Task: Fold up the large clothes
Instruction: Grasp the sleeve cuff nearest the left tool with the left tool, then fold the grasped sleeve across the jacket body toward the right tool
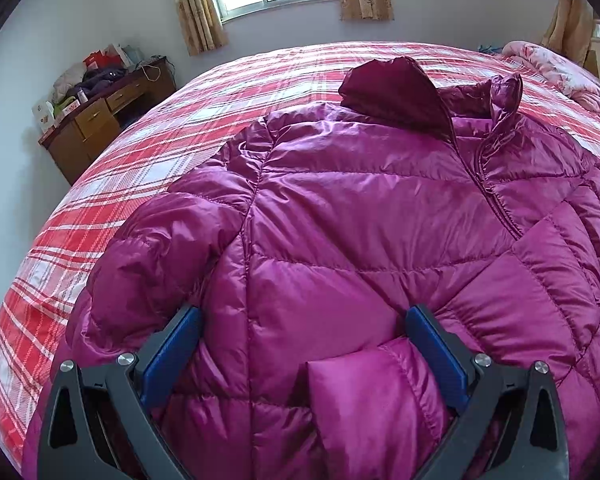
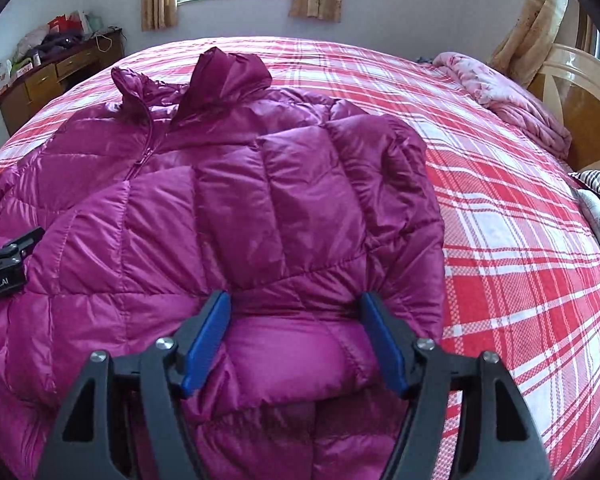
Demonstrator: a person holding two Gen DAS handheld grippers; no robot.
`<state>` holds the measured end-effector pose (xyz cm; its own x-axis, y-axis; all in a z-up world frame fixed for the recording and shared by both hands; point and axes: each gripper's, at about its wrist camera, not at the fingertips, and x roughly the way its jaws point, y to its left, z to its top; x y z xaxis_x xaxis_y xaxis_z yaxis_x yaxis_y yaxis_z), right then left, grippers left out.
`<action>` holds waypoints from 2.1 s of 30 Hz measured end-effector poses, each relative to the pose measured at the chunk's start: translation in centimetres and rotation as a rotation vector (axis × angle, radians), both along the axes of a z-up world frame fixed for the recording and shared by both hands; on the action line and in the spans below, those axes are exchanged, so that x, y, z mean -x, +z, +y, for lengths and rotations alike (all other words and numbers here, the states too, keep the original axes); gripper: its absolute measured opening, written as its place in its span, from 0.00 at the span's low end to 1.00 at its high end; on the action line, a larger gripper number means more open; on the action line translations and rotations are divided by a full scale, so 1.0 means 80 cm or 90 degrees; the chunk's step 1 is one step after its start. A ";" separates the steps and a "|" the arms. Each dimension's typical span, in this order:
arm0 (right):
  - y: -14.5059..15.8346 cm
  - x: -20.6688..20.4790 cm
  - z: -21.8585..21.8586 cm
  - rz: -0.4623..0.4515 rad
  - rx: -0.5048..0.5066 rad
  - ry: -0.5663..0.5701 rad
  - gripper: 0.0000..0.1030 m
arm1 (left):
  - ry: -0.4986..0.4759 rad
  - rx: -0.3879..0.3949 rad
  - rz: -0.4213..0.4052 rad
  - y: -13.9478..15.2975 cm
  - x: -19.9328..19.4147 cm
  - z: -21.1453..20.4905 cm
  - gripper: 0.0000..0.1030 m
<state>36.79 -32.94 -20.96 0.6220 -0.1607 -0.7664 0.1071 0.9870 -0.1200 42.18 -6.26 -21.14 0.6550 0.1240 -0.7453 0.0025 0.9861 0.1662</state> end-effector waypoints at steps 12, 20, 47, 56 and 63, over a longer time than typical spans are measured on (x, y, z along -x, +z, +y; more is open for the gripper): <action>0.000 0.000 0.001 -0.009 -0.001 -0.002 0.70 | 0.008 -0.057 -0.086 0.077 0.089 0.087 0.99; 0.001 0.004 0.001 -0.011 0.006 -0.001 0.71 | 0.131 -0.070 -0.066 0.078 0.181 0.256 0.99; 0.007 0.014 -0.003 -0.019 0.005 0.004 0.74 | 0.122 0.012 -0.078 0.075 0.239 0.305 0.15; 0.045 0.080 0.006 -0.058 -0.027 0.072 0.74 | 0.112 -0.044 -0.200 0.194 0.202 0.298 0.14; 0.028 0.105 -0.001 -0.060 -0.035 0.061 0.74 | 0.014 -0.071 -0.229 0.229 0.183 0.205 0.13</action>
<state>28.35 -33.05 -18.73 0.7019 -0.0563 -0.7101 0.0205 0.9981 -0.0588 27.55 10.18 -2.83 0.8690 0.2086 -0.4487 -0.0967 0.9609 0.2593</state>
